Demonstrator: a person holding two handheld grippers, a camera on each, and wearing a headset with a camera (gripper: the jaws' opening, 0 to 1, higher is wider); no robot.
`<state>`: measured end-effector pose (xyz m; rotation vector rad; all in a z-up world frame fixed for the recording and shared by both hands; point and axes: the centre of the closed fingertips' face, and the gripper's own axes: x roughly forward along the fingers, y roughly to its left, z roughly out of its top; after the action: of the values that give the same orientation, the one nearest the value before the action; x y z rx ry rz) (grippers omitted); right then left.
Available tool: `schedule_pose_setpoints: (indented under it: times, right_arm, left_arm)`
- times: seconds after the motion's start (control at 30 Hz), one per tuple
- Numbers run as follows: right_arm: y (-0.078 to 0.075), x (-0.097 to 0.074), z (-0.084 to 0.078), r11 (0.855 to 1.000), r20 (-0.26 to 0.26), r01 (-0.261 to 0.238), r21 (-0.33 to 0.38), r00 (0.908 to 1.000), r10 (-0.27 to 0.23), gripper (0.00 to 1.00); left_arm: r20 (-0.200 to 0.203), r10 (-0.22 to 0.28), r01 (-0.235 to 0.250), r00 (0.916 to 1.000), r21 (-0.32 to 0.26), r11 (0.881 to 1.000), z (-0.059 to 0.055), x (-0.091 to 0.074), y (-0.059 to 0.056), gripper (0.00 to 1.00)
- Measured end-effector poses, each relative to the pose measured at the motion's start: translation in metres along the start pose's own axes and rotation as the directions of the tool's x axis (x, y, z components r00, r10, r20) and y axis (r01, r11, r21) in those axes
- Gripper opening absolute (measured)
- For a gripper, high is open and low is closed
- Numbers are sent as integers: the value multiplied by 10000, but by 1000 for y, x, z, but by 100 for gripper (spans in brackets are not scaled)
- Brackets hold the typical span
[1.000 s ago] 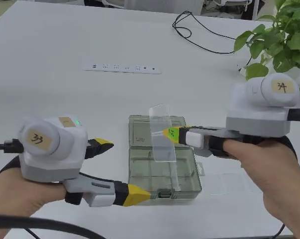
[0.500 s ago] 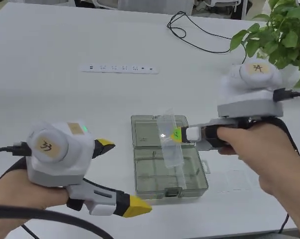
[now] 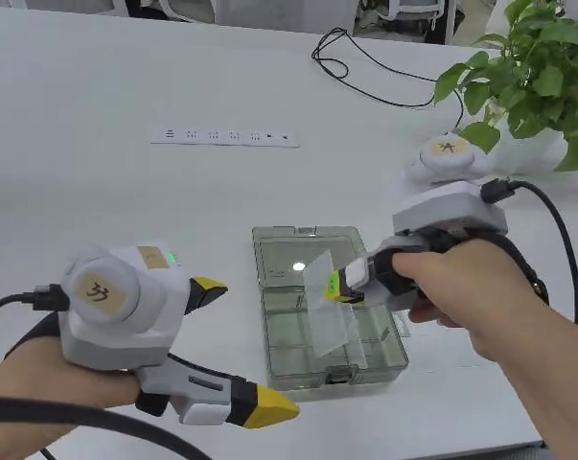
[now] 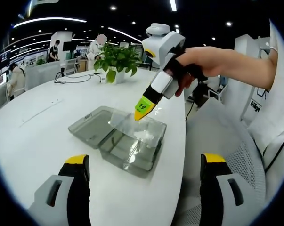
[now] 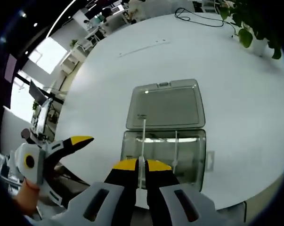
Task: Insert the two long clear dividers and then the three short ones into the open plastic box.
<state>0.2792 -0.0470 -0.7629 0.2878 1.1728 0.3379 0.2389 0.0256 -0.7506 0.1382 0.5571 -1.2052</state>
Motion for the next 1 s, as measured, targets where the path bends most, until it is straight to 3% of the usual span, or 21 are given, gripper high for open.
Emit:
schedule_pose_setpoints:
  times: [0.3,1.0]
  right_arm:
    - [-7,10,-4,9997,-535,249,-7,9983,-249,7]
    - [-13,25,-12,9990,-731,409,-155,9964,-419,7]
  left_arm:
    - [182,-11,15,9998,-209,9998,0,1,0,99]
    - [187,-56,64,9998,-432,9990,-1,3,1,98]
